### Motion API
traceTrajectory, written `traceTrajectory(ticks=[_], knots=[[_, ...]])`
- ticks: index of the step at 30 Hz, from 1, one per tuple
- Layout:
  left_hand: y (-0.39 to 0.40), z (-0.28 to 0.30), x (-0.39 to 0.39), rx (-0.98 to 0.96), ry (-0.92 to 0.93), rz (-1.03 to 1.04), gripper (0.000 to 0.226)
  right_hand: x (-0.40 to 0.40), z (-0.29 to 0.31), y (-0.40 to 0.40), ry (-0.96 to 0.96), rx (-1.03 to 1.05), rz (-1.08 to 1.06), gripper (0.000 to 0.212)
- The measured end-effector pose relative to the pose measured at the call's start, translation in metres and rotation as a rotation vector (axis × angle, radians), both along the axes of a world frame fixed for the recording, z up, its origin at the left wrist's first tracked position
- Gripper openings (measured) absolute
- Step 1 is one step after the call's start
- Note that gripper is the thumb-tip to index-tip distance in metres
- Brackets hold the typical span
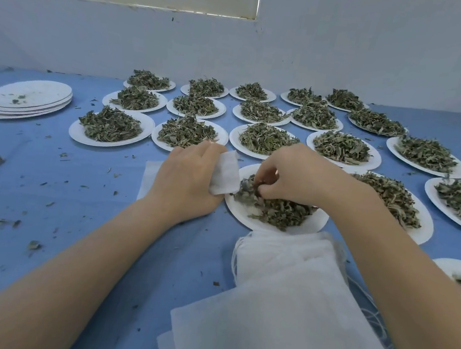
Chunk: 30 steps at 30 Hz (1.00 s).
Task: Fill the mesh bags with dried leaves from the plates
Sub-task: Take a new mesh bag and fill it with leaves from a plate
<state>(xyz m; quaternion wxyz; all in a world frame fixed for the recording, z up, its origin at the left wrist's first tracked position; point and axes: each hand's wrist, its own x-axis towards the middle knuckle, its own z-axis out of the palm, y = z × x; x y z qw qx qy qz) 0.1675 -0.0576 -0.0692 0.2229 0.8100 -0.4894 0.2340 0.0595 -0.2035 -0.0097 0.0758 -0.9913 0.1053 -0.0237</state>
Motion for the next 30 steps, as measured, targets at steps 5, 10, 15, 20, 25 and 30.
traceTrajectory(ticks=[5, 10, 15, 20, 25, 30], knots=[[0.001, -0.001, 0.002, -0.001, -0.001, 0.014, 0.05, -0.003, 0.004, -0.006, -0.047, 0.045, 0.018, 0.012], [0.002, -0.001, 0.003, -0.009, 0.013, 0.015, 0.051, -0.009, 0.014, -0.018, -0.163, 0.127, -0.012, 0.009], [0.0, 0.0, -0.001, -0.005, 0.007, 0.011, 0.049, -0.012, 0.02, -0.016, -0.327, 0.243, -0.041, 0.011], [-0.003, 0.003, -0.008, -0.056, 0.036, -0.005, 0.048, -0.007, 0.018, 0.007, -0.292, 0.226, 0.05, 0.011], [-0.005, 0.006, -0.015, -0.112, 0.031, -0.069, 0.047, 0.001, 0.009, 0.021, -0.337, 0.183, 0.101, 0.013], [-0.003, 0.005, -0.015, -0.199, 0.103, -0.082, 0.05, 0.004, -0.001, 0.021, -0.325, 0.329, 0.147, 0.014]])
